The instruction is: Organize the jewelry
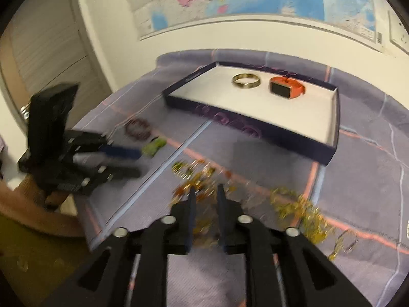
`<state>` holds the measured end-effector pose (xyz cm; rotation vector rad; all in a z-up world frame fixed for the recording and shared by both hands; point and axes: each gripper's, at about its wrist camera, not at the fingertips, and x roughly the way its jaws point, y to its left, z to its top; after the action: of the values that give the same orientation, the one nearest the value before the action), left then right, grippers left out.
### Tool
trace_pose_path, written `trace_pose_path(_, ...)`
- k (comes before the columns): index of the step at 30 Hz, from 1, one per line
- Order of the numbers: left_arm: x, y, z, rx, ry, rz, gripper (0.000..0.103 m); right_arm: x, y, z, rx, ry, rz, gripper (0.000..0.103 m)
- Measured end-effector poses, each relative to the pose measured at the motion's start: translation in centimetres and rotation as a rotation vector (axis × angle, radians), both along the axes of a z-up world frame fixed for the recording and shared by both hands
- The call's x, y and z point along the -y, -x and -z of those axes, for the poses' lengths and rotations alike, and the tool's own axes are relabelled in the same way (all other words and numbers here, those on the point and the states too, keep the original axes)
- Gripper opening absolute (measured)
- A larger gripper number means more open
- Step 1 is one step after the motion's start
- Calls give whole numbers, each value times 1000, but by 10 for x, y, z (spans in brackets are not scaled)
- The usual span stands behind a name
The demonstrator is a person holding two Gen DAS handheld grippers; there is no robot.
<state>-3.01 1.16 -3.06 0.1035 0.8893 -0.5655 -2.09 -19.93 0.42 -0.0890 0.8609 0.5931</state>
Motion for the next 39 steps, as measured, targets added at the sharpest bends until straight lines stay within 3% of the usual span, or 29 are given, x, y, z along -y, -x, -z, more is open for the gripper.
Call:
trace_pose_path(3, -1, 0, 0, -2, 2, -9, 37, -11, -6, 8, -4, 43, -18, 31)
trace_pose_path(4, -2, 0, 0, -4, 3, -13, 37, -17, -7, 11, 1, 68, -35, 28)
trace_pose_path(5, -2, 1, -1, -4, 4, -15, 37, -20, -6, 12, 8, 88, -39, 18)
trace_pose_path(6, -3, 1, -1, -3, 5, -18, 37, -21, -5, 12, 12, 97, -41, 17)
trace_pose_path(13, -9, -1, -3, -6, 29, -36, 37, 4, 1, -19, 43, -39, -10, 11)
trace_pose_path(28, 7, 3, -15, 28, 67, 14, 46, 35, 12, -99, 182, -291, 25, 11)
trace_pose_path(39, 21, 4, -20, 45, 87, 49, 47, 48, 25, -158, 346, -356, 39, 11)
